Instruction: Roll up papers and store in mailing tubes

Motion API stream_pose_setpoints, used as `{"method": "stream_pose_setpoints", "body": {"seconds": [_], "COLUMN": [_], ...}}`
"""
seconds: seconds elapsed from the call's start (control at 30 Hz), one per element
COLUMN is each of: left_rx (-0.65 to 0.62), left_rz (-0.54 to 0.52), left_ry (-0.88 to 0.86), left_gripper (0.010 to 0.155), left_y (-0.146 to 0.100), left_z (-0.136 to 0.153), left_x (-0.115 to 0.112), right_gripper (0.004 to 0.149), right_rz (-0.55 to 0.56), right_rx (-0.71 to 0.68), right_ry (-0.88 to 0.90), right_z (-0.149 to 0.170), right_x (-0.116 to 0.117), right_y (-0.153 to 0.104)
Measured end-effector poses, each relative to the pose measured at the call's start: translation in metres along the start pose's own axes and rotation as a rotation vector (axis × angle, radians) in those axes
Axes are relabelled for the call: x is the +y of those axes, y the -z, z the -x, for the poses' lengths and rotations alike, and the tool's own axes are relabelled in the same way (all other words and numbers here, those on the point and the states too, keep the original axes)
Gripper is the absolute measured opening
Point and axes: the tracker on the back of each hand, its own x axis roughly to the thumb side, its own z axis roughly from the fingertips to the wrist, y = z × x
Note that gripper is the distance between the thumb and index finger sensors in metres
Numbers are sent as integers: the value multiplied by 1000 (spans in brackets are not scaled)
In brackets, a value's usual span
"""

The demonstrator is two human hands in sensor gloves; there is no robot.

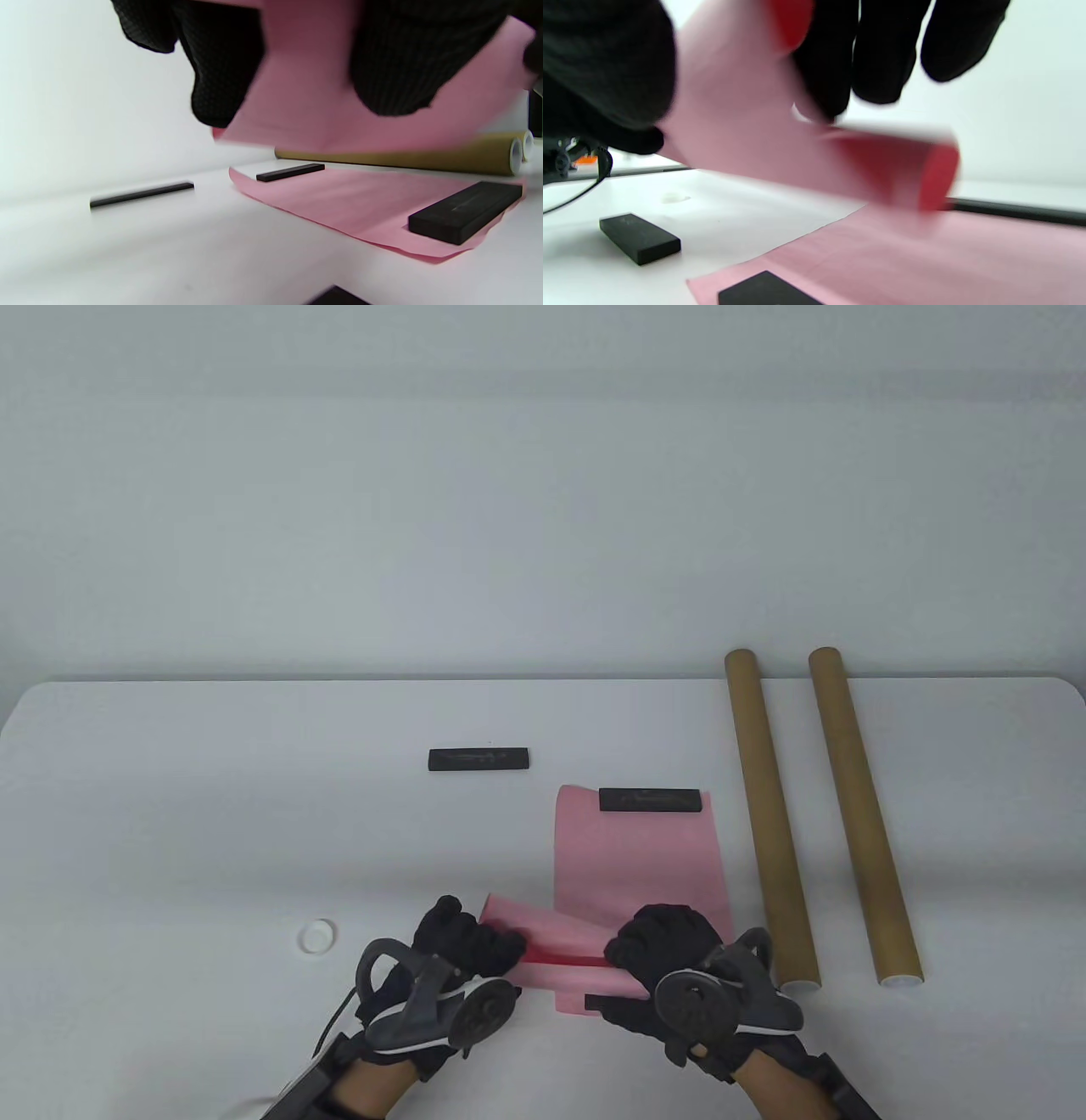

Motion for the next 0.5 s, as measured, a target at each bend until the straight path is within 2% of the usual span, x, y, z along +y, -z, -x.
{"method": "stream_pose_setpoints", "body": {"seconds": [0.1,0.17,0.23,0.3,0.37,0.43,0.5], "left_rx": [1,11,-5,-50,-81,-74,-51], "left_rz": [38,24,-15,-83,-125,-120,-99], "left_ry": [-68,-7,65,134,186,171,119], "left_gripper": [49,52,62,72,68,61,56], "left_y": [0,-2,-2,-4,-5,-4,-3], "left_z": [4,2,-2,-8,-13,-13,-9], "left_x": [-2,-3,-1,2,5,5,4], "right_gripper": [67,53,47,49,54,57,63], "right_rz": [53,67,47,23,2,-7,20], "right_rx": [-1,17,38,42,62,66,60], "right_ry": [-45,-32,-19,15,99,141,72], "right_z": [-5,-3,0,4,8,9,6], "right_x": [-2,-2,-1,-1,-1,-1,-3], "right_y": [-1,1,2,2,2,2,1]}}
